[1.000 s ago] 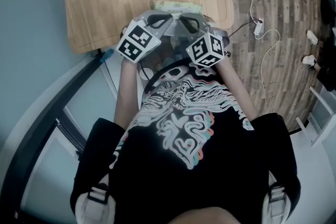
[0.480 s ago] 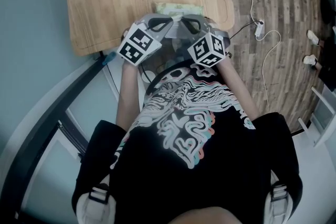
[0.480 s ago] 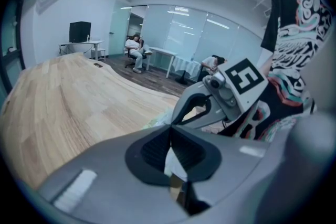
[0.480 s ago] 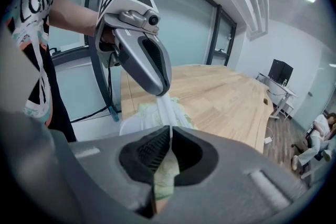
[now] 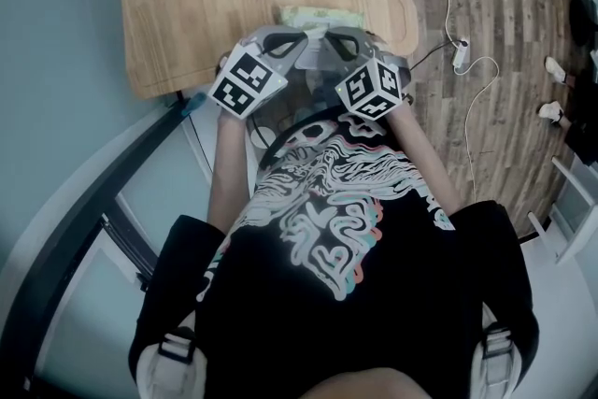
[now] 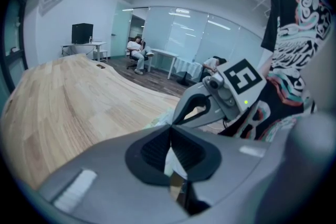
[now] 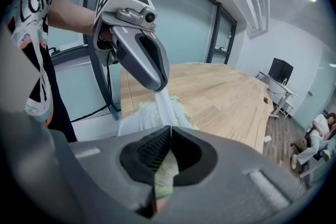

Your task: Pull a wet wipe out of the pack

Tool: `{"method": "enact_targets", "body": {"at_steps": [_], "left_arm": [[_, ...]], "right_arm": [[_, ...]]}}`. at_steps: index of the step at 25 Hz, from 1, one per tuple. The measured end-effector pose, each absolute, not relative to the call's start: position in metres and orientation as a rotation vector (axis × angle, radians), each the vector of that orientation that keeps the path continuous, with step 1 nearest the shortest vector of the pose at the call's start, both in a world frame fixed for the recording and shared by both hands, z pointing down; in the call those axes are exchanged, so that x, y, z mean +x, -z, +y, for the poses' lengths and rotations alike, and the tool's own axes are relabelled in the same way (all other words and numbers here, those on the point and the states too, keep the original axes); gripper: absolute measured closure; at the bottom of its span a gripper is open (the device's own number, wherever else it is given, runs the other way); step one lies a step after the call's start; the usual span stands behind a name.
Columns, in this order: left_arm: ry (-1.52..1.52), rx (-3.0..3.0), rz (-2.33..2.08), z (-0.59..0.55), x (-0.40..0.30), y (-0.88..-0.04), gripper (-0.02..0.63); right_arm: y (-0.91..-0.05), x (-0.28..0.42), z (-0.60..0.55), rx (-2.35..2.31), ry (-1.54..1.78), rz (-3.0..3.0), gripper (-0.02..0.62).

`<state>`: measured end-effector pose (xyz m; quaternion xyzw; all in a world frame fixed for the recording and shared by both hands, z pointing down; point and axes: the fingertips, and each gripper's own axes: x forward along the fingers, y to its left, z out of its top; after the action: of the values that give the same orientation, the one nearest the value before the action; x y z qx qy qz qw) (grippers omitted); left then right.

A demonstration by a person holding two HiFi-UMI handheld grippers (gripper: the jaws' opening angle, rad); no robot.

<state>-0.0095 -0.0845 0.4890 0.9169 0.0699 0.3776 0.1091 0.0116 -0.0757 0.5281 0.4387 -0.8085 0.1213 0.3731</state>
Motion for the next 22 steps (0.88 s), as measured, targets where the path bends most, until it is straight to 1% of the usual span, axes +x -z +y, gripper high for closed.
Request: {"method": "enact_targets", "body": {"at_steps": [22], "left_arm": [[-1.088,2.719,0.143,-0.095,-0.026,-0.484,0.615]], "right_arm": [[-0.531,0.012,-0.077,1.125,-0.352,-2.039,0.591]]}}
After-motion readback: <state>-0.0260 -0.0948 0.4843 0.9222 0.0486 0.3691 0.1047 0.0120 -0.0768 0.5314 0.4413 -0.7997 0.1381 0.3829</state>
